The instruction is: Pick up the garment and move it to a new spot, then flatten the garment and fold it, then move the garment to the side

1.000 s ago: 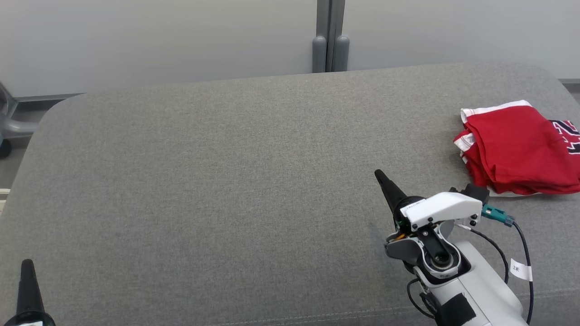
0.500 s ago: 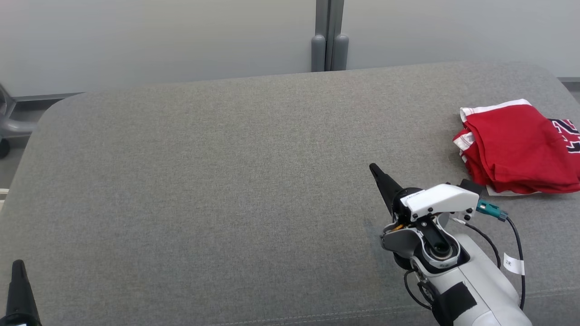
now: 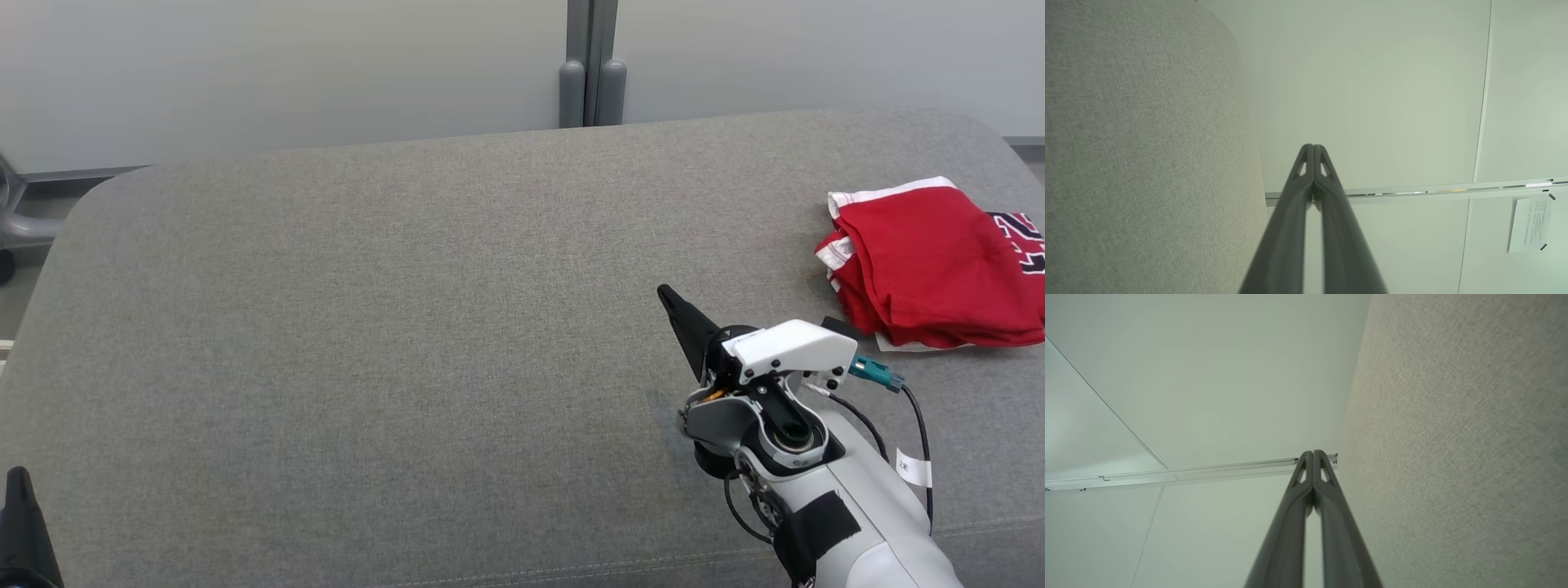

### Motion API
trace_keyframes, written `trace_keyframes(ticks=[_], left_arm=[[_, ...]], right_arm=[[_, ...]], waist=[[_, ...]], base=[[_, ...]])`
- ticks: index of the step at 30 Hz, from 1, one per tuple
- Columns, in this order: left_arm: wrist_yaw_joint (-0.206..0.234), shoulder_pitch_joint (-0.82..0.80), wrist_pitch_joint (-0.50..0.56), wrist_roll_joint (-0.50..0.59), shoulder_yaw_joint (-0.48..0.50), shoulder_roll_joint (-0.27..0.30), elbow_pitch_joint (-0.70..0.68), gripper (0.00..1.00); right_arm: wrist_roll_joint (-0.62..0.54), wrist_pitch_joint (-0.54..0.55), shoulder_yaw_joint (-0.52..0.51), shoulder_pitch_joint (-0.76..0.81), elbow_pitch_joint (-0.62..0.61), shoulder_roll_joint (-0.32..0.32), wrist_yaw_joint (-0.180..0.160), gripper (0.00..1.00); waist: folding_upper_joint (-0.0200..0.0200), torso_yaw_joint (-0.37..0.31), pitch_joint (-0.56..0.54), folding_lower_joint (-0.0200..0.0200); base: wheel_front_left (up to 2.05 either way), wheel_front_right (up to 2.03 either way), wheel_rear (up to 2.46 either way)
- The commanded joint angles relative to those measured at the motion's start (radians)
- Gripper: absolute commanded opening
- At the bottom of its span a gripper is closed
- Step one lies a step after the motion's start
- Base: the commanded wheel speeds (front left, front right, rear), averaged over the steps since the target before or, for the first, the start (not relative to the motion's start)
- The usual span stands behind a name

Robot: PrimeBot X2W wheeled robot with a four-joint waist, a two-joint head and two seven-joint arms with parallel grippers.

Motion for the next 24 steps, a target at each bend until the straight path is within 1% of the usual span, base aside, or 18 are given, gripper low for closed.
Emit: trace_keyframes(ticks=[1,24], left_arm=[[0.001,-0.015,0.005,-0.021,0.006,0.0,-0.004,0.0],[0.001,-0.013,0.006,-0.03,0.007,0.0,-0.004,0.0]], right_arm=[[0.018,0.007,0.004,-0.017,0.006,-0.003,0.0,0.0],[0.026,0.007,0.005,-0.017,0.008,-0.003,0.0,0.0]], waist=[[0.0,0.0,0.0,0.0],[0.0,0.0,0.001,0.0]], base=[[0.0,0.0,0.0],[0.0,0.0,0.0]])
